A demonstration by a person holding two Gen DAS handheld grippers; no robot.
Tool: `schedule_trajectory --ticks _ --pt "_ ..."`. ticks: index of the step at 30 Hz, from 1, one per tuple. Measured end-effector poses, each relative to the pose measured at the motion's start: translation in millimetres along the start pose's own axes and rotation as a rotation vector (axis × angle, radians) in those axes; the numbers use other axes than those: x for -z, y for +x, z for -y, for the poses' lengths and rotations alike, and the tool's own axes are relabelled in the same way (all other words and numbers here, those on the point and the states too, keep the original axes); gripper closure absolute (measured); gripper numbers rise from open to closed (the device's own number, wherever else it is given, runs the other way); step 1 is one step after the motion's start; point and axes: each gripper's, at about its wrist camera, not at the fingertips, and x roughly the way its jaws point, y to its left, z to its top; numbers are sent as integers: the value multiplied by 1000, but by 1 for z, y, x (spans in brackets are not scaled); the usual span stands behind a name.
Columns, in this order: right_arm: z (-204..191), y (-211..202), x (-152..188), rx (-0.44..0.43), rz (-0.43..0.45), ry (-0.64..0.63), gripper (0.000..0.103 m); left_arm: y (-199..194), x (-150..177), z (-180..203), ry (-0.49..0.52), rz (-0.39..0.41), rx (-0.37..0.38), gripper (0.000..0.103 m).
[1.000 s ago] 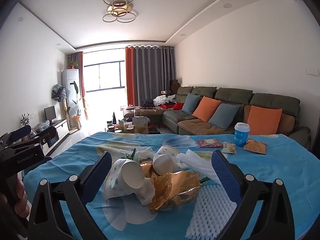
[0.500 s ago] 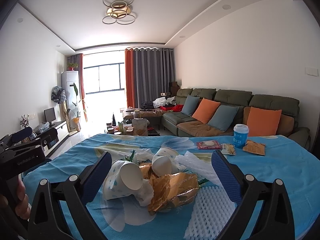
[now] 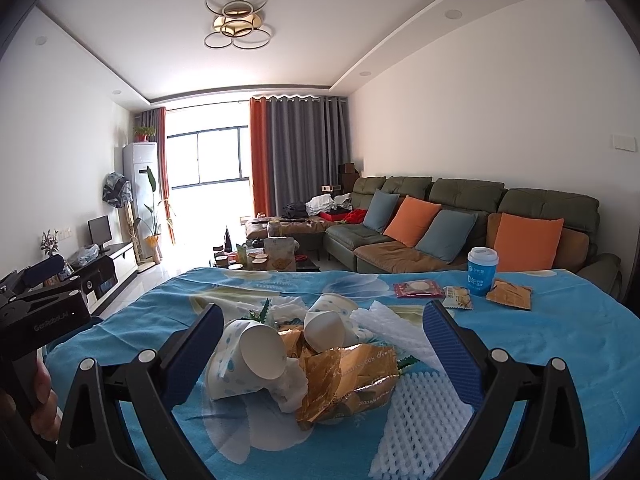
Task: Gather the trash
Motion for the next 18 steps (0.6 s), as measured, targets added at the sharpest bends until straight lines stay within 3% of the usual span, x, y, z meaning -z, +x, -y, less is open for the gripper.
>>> schedule_trajectory --ticks 18 --pt "1 1 2 2 3 5 7 -1 -1 0 -2 -3 1 6"
